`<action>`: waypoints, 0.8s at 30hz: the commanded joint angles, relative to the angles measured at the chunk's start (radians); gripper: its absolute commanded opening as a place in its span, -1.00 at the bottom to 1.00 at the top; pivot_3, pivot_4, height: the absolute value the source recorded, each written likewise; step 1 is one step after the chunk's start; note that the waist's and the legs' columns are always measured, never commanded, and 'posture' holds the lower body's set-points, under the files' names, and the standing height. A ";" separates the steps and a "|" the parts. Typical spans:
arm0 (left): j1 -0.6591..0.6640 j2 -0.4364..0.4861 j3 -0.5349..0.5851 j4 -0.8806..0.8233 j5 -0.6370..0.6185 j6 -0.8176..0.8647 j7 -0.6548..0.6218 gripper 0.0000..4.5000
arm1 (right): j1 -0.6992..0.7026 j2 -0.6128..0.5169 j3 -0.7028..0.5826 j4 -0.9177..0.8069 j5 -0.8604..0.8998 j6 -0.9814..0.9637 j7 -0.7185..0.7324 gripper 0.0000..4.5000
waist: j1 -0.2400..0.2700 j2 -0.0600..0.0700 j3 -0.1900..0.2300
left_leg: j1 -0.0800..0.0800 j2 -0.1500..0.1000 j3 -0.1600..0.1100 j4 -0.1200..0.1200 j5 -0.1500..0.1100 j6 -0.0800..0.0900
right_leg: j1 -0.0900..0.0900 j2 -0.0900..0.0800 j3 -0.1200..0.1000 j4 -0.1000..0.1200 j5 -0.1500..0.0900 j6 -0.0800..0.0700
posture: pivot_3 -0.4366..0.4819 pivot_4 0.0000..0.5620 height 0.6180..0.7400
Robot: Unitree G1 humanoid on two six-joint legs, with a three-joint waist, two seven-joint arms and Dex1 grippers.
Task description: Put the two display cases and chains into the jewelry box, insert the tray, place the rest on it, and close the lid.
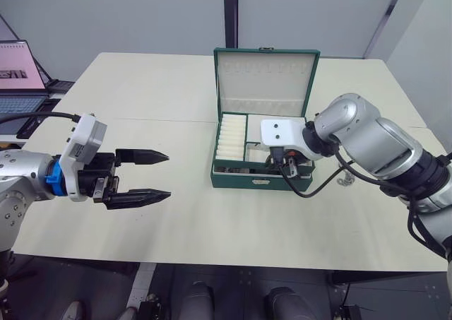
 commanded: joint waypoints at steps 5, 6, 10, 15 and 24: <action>0.005 0.005 0.045 -0.032 -0.023 0.001 0.017 1.00 | 0.003 0.020 -0.029 -0.017 -0.031 -0.003 0.013 -1.00 | 0.000 0.000 0.000 | 0.000 0.000 0.000 0.000 0.000 0.000 | 0.001 0.000 0.000 0.000 0.000 0.000 | -0.05 -0.47 1.00; 0.005 0.004 0.044 -0.033 -0.024 0.000 0.019 1.00 | 0.004 0.022 -0.029 -0.018 -0.032 0.003 0.013 -1.00 | 0.000 0.000 0.000 | 0.000 0.000 0.000 0.000 0.000 0.000 | 0.001 0.000 0.000 0.000 0.000 0.000 | -0.05 -0.47 1.00; 0.007 -0.001 0.038 -0.034 -0.022 -0.006 0.024 1.00 | 0.010 0.030 -0.028 -0.016 -0.032 0.020 0.009 -1.00 | 0.000 0.000 0.000 | 0.000 0.000 0.000 0.000 0.000 0.000 | 0.001 0.000 0.000 0.000 0.000 0.000 | -0.05 -0.47 1.00; -0.051 0.002 0.001 0.009 -0.004 -0.016 0.014 1.00 | 0.011 0.027 -0.023 0.005 -0.032 0.012 0.026 -1.00 | 0.001 0.000 0.000 | 0.000 0.000 0.000 0.000 0.000 0.000 | 0.001 0.000 0.000 0.000 0.000 0.000 | -0.05 -0.47 1.00; -0.086 -0.001 -0.025 0.023 0.004 -0.008 -0.005 1.00 | 0.020 0.036 -0.031 0.018 -0.036 0.027 0.019 -1.00 | 0.000 -0.001 0.000 | 0.000 0.000 0.000 0.000 0.000 0.000 | 0.001 0.000 -0.001 -0.001 0.000 0.000 | -0.05 -0.47 1.00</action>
